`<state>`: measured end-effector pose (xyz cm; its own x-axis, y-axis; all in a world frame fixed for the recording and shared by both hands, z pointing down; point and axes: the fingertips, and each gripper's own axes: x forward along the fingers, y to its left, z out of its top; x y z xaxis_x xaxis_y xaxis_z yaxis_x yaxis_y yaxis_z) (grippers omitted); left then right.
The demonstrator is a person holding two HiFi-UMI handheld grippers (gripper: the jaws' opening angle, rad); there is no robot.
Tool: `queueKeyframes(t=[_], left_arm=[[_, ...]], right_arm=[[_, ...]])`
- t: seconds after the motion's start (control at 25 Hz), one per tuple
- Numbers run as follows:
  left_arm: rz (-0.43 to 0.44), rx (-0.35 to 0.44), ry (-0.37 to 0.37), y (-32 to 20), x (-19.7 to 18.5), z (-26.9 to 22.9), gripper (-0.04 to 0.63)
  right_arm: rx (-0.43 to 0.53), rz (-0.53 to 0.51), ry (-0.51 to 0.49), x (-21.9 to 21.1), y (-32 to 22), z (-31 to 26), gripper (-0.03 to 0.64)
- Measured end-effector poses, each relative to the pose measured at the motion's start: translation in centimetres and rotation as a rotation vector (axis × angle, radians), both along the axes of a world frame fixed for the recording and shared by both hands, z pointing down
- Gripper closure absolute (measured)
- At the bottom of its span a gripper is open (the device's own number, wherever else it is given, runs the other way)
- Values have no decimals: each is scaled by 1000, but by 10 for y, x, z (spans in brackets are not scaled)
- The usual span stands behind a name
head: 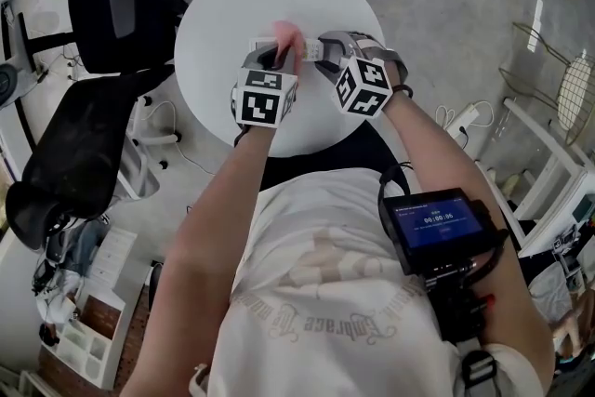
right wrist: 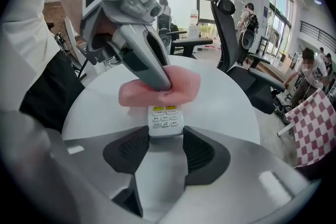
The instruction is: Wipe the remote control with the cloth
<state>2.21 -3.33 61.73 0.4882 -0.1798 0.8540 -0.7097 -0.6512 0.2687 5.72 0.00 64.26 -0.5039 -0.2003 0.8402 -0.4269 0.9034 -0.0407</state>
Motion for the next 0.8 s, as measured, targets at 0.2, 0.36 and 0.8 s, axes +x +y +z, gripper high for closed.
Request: queueKeyframes(t=[0.2,0.36,0.8], left_arm=[[70,-12,54,12,33,-3,571],[72,-84,147,20,51,-5,571],[-51,-100,238,19,13,-17,571]], right_arm=[[-1,6,2,-1,0,1,405],[-2,16,5,3,1,2,405],[33,-20,12,1,-1,1,356]])
